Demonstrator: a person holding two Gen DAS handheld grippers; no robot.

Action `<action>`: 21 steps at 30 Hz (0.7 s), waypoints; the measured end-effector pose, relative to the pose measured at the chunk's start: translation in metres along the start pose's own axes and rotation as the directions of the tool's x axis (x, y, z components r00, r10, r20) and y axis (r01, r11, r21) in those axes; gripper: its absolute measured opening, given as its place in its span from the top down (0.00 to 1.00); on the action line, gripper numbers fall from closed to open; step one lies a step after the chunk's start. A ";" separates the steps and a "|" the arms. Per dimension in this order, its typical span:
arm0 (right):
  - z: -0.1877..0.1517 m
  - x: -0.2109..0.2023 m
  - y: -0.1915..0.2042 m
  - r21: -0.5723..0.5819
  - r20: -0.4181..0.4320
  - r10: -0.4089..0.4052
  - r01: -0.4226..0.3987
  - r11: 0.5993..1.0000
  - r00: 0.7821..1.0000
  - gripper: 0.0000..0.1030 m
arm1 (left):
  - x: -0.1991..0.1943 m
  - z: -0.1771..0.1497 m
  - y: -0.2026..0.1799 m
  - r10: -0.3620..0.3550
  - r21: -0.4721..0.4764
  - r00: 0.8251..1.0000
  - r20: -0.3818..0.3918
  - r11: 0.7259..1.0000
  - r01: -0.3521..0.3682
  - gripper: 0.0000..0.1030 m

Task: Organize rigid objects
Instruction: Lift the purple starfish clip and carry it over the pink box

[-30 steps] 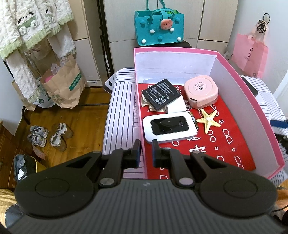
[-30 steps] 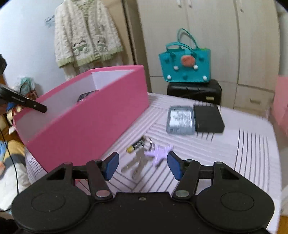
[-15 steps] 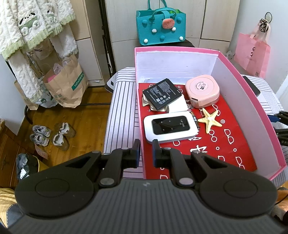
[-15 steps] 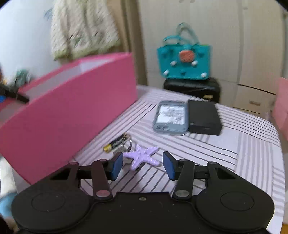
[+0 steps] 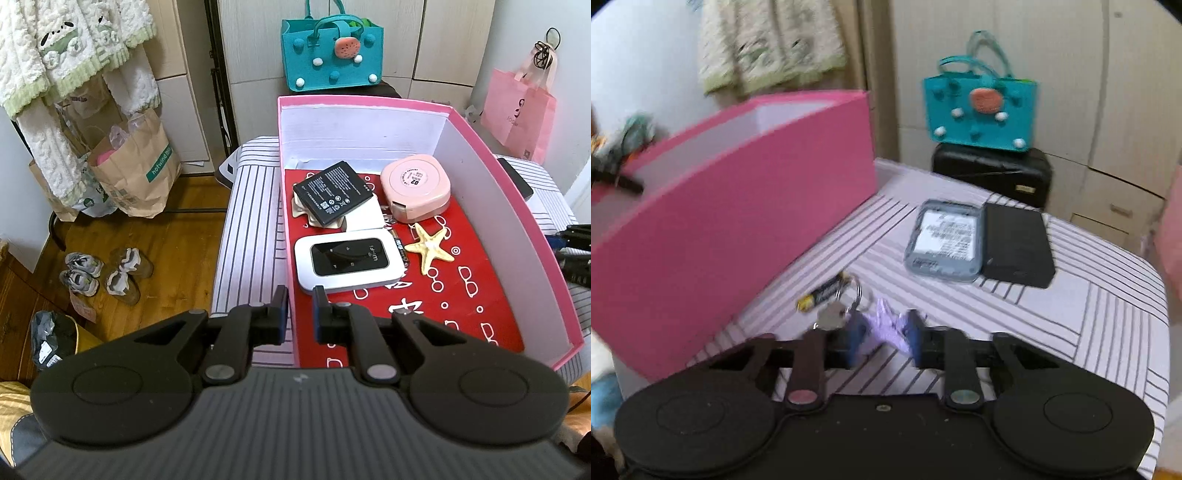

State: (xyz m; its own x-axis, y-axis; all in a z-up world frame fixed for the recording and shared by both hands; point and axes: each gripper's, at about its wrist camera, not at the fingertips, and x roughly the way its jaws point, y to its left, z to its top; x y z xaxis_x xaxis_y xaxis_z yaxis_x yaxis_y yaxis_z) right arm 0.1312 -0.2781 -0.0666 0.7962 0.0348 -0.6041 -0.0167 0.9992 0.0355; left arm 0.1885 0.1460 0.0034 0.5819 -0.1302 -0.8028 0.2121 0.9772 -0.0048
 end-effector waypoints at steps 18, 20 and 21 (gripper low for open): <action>-0.013 0.009 0.004 -0.031 0.020 -0.020 0.020 0.999 1.000 0.29 | 0.000 0.000 -0.001 -0.009 -0.009 1.000 0.004 1.000 0.009 0.89; -0.014 0.011 0.007 -0.046 0.040 -0.040 0.042 0.998 0.998 0.20 | 0.000 -0.001 -0.001 -0.006 -0.008 1.000 0.004 1.000 0.006 0.89; -0.014 0.013 0.006 -0.037 0.047 -0.049 0.051 0.998 0.998 0.19 | 0.000 -0.001 -0.001 -0.005 -0.007 1.000 0.003 1.000 0.005 0.89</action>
State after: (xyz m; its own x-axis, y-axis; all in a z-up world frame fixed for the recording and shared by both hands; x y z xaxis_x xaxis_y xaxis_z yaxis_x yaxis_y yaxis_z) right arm 0.1326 -0.2712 -0.0855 0.8233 -0.0154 -0.5674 0.0016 0.9997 -0.0248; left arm 0.1877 0.1449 0.0026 0.5832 -0.1357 -0.8009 0.2096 0.9777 -0.0130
